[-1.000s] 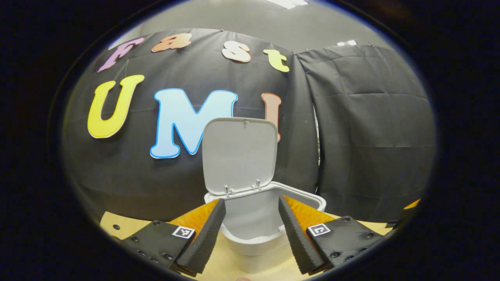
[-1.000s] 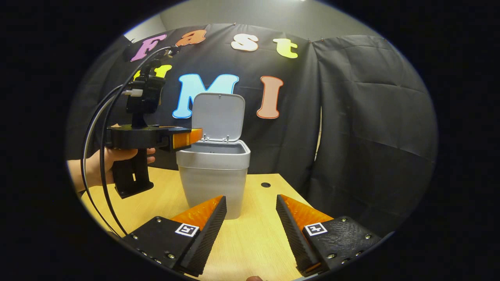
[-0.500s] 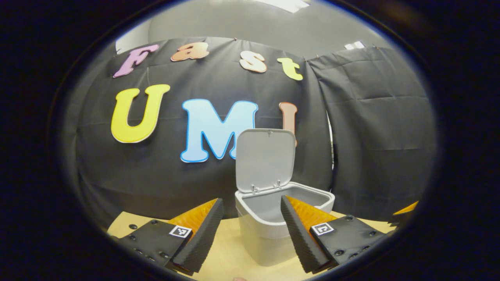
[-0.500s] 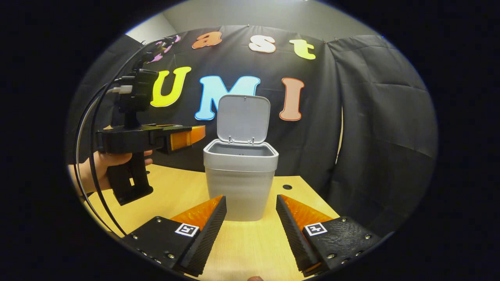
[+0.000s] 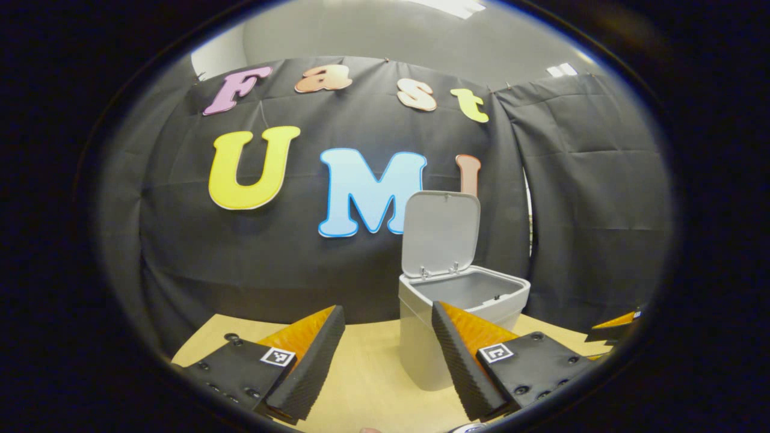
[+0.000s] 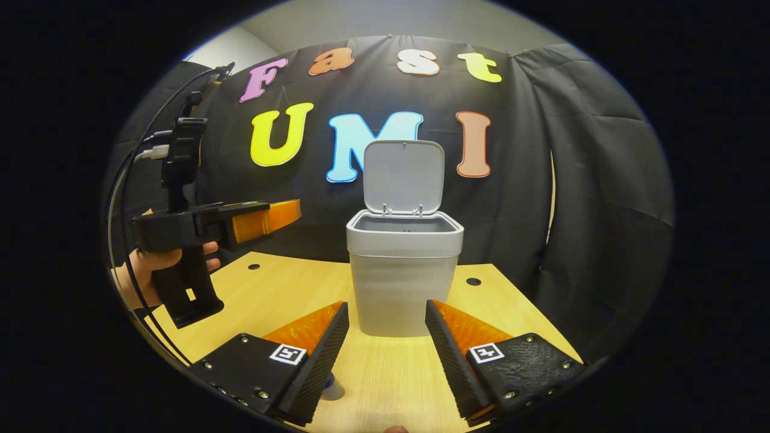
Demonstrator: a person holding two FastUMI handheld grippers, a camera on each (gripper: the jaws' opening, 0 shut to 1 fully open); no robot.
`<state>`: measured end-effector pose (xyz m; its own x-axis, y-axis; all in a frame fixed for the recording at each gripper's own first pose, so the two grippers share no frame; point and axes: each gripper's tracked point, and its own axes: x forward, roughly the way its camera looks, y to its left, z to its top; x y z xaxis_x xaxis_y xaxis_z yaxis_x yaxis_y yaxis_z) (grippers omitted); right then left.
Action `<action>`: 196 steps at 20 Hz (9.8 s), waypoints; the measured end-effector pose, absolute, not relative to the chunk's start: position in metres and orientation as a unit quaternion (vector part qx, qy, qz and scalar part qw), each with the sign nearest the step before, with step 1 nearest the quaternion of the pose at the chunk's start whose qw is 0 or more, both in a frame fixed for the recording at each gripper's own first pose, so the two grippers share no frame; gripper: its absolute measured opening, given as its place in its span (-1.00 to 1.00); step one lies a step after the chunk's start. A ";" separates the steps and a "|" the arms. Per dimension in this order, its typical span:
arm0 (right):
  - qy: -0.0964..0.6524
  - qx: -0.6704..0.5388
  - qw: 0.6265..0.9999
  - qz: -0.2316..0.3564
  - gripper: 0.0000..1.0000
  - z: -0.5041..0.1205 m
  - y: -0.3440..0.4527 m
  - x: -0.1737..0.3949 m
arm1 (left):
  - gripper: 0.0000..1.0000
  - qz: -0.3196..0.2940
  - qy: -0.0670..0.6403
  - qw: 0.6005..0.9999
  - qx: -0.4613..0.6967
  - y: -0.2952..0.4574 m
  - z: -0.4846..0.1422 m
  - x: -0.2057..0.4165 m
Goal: Press the lid of the desktop garbage bin to open it, pick up the crumpled paper on the desktop and throw it into the bin, then pick up the pop can on the desktop and drop it into the bin, and finally close the garbage bin lid.
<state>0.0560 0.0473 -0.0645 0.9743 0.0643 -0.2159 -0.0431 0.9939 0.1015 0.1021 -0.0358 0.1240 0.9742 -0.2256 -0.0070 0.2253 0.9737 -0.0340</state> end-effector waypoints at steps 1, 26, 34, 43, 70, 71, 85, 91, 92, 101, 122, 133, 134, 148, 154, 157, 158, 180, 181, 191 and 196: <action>0.113 0.049 0.992 0.035 0.67 -0.064 0.052 0.057 | 0.93 -0.107 0.008 0.994 -0.018 -0.030 0.121 0.098; 0.261 0.017 0.944 0.203 0.67 -0.144 0.145 0.053 | 0.93 0.004 0.024 0.999 -0.030 0.047 0.093 0.013; 0.346 -0.005 0.915 0.206 0.67 -0.186 0.151 0.046 | 0.94 0.003 0.035 0.999 -0.032 0.049 0.087 0.016; 0.398 -0.004 0.892 0.213 0.73 -0.211 0.158 0.042 | 0.93 0.009 0.049 0.998 -0.038 0.050 0.077 0.013; 0.258 0.116 0.943 0.174 0.68 -0.102 0.110 0.069 | 0.90 0.004 0.055 0.998 -0.042 0.036 0.077 0.011; 0.242 0.121 0.947 0.172 0.68 -0.090 0.106 0.074 | 0.89 0.004 0.055 0.998 -0.041 0.035 0.077 0.012; 0.084 0.139 0.972 0.169 0.67 0.025 0.077 0.131 | 0.93 0.014 0.040 0.999 -0.017 0.036 0.092 0.011; 0.013 0.120 0.983 0.136 0.68 0.066 0.057 0.162 | 0.93 0.027 0.035 0.999 -0.019 0.045 0.094 0.008; 0.007 0.109 0.986 0.124 0.67 0.068 0.053 0.170 | 0.93 0.030 0.035 0.999 -0.021 0.046 0.094 0.007; 0.020 0.071 0.994 0.080 0.67 0.051 0.044 0.212 | 0.93 0.056 0.040 0.997 -0.028 0.061 0.093 -0.001; 0.053 0.047 0.995 0.067 0.70 0.023 0.049 0.242 | 0.93 0.063 0.052 0.996 -0.040 0.063 0.084 -0.007; 0.034 0.031 0.997 0.058 0.70 0.027 0.045 0.244 | 0.93 0.060 0.044 0.997 -0.036 0.064 0.087 -0.008; 0.034 0.029 0.997 0.058 0.70 0.028 0.045 0.243 | 0.89 0.059 0.044 0.997 -0.036 0.063 0.087 -0.008; 0.005 0.003 1.000 0.030 0.70 0.084 0.022 0.253 | 0.90 0.046 0.032 0.998 -0.040 0.062 0.088 -0.007; -0.011 -0.006 1.000 0.001 0.70 0.118 0.007 0.279 | 0.89 0.046 0.023 0.998 -0.035 0.064 0.092 -0.006; -0.016 0.001 1.000 -0.009 0.69 0.128 0.004 0.289 | 0.93 0.047 0.021 0.998 -0.037 0.067 0.093 -0.004; -0.016 0.000 1.000 -0.012 0.69 0.130 0.002 0.293 | 0.93 0.047 0.020 0.998 -0.038 0.068 0.093 -0.003; -0.060 -0.006 0.996 -0.070 0.69 0.191 -0.025 0.378 | 0.92 0.070 0.012 0.996 -0.060 0.090 0.087 0.013; -0.054 -0.003 0.996 -0.067 0.69 0.189 -0.023 0.381 | 0.92 0.072 0.012 0.995 -0.063 0.091 0.087 0.014; -0.014 0.047 0.998 -0.040 0.69 0.175 -0.023 0.402 | 0.91 0.104 0.003 0.991 -0.088 0.103 0.086 0.015; -0.003 0.060 0.998 -0.030 0.70 0.171 -0.022 0.393 | 0.92 0.102 0.006 0.991 -0.084 0.104 0.084 0.009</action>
